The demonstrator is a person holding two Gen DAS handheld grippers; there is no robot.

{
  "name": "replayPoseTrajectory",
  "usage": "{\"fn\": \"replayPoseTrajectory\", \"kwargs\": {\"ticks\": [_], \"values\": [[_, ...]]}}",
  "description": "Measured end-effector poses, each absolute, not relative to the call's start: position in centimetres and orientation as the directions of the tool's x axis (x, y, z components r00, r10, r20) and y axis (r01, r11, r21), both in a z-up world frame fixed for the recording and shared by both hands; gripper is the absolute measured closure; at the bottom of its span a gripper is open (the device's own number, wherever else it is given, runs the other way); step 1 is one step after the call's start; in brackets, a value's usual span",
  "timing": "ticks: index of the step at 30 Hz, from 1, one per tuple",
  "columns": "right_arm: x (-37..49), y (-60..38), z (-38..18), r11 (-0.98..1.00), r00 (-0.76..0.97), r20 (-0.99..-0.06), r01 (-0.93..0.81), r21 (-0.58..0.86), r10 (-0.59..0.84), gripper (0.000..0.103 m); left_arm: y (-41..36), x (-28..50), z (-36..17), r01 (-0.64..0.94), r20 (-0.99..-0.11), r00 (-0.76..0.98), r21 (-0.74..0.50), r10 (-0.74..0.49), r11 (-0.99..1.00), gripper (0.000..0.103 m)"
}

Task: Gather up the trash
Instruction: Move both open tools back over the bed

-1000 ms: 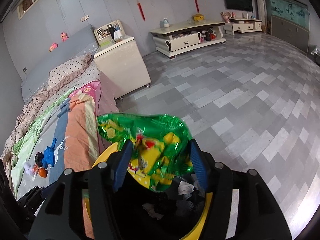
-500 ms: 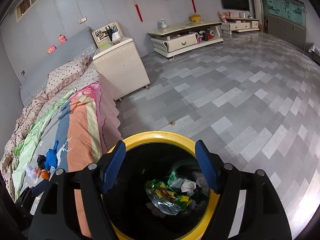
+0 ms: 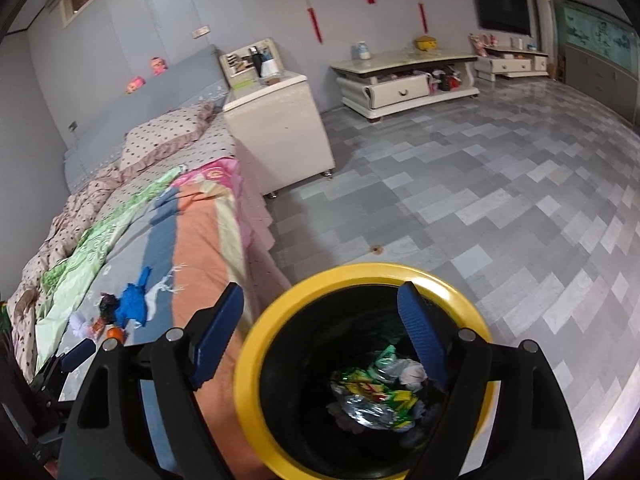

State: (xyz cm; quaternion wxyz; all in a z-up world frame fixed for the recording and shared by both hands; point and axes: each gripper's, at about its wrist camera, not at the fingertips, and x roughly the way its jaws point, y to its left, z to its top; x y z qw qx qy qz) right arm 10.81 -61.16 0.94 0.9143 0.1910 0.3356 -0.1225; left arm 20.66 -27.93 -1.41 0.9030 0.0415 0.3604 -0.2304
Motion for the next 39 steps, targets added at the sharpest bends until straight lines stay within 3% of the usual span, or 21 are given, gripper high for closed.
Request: {"fn": "replayPoseTrajectory", "kwargs": {"ticks": [21,39], "values": [[20.4,-46.5,3.0,0.961,0.761,-0.643,0.110,0.254,0.083,0.021,-11.5,26.0,-0.6,0.150,-0.665,0.724,-0.105,-0.181,0.983,0.008],[29.6,-35.0,0.9,0.971,0.716,-0.674,-0.024,0.238,0.183,0.021,0.9,32.3,-2.4,-0.120,-0.686,0.722,0.002,0.088,0.993,0.008]]}}
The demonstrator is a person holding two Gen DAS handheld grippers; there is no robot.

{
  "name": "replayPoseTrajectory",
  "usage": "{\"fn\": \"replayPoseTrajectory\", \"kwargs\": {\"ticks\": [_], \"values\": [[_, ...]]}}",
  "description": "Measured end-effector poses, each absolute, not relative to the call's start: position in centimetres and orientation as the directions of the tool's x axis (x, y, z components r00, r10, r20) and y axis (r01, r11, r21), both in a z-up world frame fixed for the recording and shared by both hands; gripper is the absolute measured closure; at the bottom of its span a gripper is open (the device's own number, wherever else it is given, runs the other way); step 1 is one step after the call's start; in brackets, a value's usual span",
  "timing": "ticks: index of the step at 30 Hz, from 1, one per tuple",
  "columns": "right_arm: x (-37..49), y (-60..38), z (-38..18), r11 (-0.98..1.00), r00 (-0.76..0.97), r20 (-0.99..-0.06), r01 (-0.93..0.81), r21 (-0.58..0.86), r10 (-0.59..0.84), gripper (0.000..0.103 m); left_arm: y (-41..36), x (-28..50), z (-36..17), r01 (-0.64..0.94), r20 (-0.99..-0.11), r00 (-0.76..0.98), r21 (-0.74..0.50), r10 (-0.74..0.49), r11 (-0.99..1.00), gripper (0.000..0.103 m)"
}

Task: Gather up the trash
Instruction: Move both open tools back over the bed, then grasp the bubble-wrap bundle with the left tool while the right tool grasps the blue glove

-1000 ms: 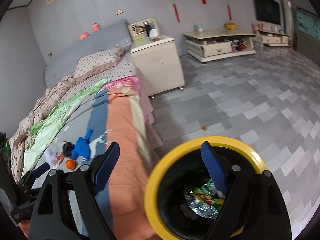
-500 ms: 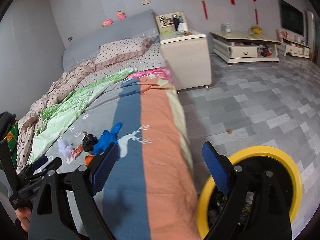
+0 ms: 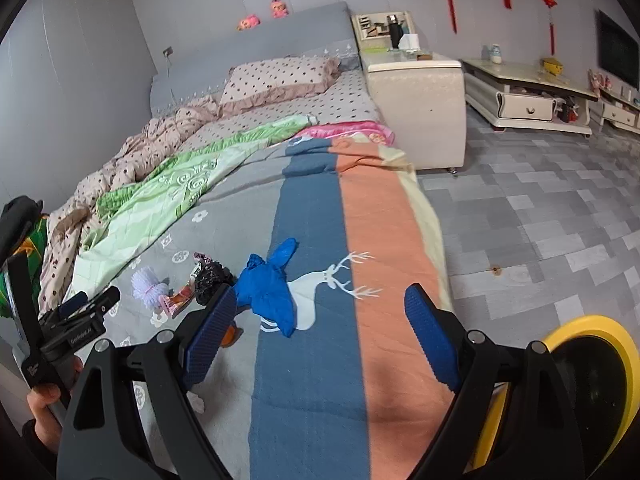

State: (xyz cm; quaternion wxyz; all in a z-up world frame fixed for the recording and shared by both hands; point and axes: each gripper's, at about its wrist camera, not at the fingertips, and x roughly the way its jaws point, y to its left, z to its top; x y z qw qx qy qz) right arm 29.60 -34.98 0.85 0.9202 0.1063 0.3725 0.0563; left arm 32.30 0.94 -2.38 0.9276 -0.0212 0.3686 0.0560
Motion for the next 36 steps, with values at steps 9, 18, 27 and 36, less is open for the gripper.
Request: {"fn": "replayPoseTrajectory", "kwargs": {"ticks": [9,18,27,36], "values": [[34.7,-30.3,-2.1,0.982,0.671,-0.721,-0.059,0.182,0.174,0.021,4.8,36.1,-5.1,-0.199,-0.719,0.675,0.042,0.168,0.979,0.008],[40.0,-26.0,-6.3,0.991,0.631,-0.764,-0.073,0.114,0.134,0.021,8.2,39.3,-8.2,-0.270,-0.754,0.621,0.049,0.213,0.962,0.008],[44.3,-24.1,-10.6,0.994,0.588,-0.802,-0.071,0.080,0.107,0.021,10.7,41.9,-10.5,-0.317,-0.776,0.586,0.048,0.235,0.947,0.008],[45.5,-22.2,-13.2,0.991,0.579,-0.806,-0.110,0.073,0.123,0.022,10.7,43.1,-12.7,-0.296,-0.784,0.585,0.034,0.209,0.955,0.008]]}}
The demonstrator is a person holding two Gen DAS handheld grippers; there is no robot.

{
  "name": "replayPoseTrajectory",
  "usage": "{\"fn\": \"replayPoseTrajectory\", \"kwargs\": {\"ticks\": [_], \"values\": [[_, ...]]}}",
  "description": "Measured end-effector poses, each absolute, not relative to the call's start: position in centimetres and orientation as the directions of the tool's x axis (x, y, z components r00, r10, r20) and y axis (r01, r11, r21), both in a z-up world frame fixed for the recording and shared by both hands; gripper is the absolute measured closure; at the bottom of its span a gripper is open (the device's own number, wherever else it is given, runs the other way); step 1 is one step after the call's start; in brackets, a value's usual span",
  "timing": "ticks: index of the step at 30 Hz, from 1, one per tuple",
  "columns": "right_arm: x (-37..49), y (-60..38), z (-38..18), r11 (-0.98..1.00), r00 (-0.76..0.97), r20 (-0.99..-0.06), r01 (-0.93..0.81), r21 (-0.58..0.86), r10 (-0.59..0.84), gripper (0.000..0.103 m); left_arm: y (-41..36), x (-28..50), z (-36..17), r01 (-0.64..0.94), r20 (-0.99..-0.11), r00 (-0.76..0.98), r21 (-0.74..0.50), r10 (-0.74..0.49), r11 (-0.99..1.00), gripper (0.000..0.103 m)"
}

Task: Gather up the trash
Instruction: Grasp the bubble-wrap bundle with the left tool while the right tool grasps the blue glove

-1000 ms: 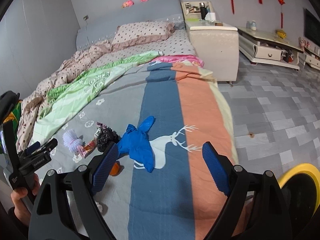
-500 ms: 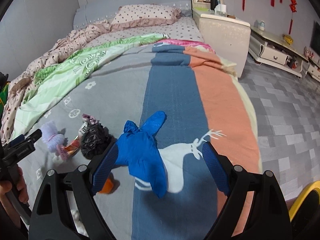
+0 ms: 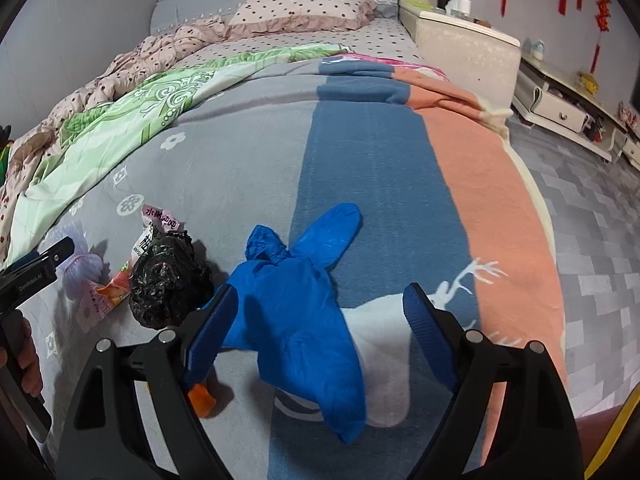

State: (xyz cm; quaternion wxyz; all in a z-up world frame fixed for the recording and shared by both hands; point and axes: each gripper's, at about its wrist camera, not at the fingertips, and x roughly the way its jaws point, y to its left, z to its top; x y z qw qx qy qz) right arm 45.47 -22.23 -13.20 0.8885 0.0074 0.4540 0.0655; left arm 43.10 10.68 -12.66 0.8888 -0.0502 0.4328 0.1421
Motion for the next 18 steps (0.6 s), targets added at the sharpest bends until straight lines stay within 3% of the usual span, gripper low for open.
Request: {"fn": "replayPoseTrajectory", "kwargs": {"ticks": [3,12,18], "values": [[45.6,-21.6,-13.7,0.991,0.577,-0.807,-0.123,0.061,0.121,0.023,10.2,43.3,-13.1,-0.277,-0.783,0.589,0.036,0.199,0.960,0.012],[46.2,-20.8,-16.0,0.991,0.547,-0.830,-0.127,0.050,0.112,0.029,8.7,43.6,-14.5,-0.214,-0.799,0.586,0.013,0.139,0.977,0.038],[46.0,-20.1,-16.5,0.986,0.538,-0.832,-0.154,0.060,0.134,0.056,8.0,43.2,-14.6,-0.206,-0.784,0.604,0.020,0.143,0.978,0.048]]}}
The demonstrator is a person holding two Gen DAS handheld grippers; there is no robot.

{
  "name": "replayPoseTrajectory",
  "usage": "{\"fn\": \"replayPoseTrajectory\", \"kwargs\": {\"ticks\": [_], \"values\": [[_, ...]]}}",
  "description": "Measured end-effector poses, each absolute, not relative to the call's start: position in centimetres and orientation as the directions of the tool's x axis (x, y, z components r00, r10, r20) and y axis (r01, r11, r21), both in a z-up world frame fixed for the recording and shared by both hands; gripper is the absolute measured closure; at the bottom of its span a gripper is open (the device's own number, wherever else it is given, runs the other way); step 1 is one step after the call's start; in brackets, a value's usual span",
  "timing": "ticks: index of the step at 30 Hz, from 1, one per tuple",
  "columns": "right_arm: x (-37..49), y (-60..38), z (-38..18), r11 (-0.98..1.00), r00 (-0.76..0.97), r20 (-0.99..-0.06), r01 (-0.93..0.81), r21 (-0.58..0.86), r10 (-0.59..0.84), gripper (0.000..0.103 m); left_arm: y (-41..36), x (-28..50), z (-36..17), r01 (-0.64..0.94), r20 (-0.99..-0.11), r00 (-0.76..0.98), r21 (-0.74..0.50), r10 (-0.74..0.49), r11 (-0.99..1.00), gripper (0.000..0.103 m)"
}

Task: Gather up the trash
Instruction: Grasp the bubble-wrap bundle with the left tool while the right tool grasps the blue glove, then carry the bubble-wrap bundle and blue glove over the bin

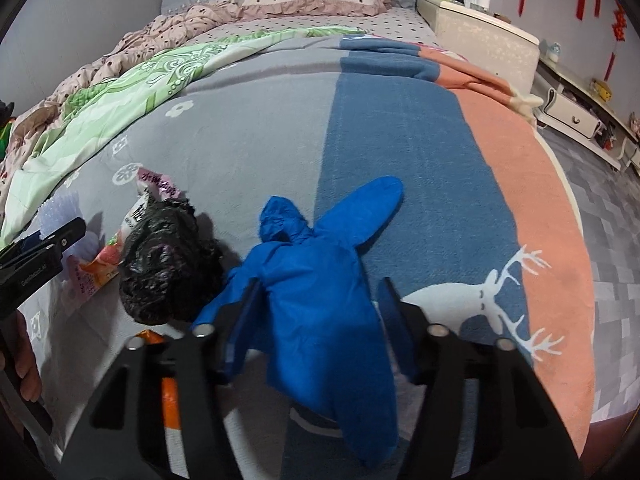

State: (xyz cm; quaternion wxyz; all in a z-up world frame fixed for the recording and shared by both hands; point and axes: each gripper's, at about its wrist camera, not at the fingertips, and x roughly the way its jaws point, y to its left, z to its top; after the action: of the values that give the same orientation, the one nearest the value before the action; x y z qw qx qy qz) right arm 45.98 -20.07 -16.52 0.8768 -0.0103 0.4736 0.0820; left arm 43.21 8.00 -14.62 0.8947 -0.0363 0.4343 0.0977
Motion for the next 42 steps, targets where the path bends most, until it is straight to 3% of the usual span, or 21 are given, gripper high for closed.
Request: {"fn": "replayPoseTrajectory", "kwargs": {"ticks": [2,8,19,42], "values": [[46.0,-19.9,-16.6,0.983,0.526,-0.835,-0.161,0.089,0.162,0.071,8.2,43.1,-14.5,-0.210,-0.783,0.607,0.009,0.137,0.978,0.050],[45.6,-19.4,-15.9,0.971,0.516,-0.827,-0.191,0.141,0.222,0.086,8.5,42.8,-13.8,-0.209,-0.780,0.613,-0.009,0.124,0.978,0.058],[43.5,-20.4,-12.6,0.958,0.543,-0.791,-0.210,0.196,0.281,0.089,8.9,41.3,-11.8,-0.210,-0.771,0.628,-0.037,0.106,0.977,0.064],[34.6,-28.8,-3.8,0.956,0.659,-0.695,-0.148,0.255,0.288,0.089,4.9,34.7,-4.6,-0.141,-0.718,0.694,-0.076,0.044,0.987,0.064]]}}
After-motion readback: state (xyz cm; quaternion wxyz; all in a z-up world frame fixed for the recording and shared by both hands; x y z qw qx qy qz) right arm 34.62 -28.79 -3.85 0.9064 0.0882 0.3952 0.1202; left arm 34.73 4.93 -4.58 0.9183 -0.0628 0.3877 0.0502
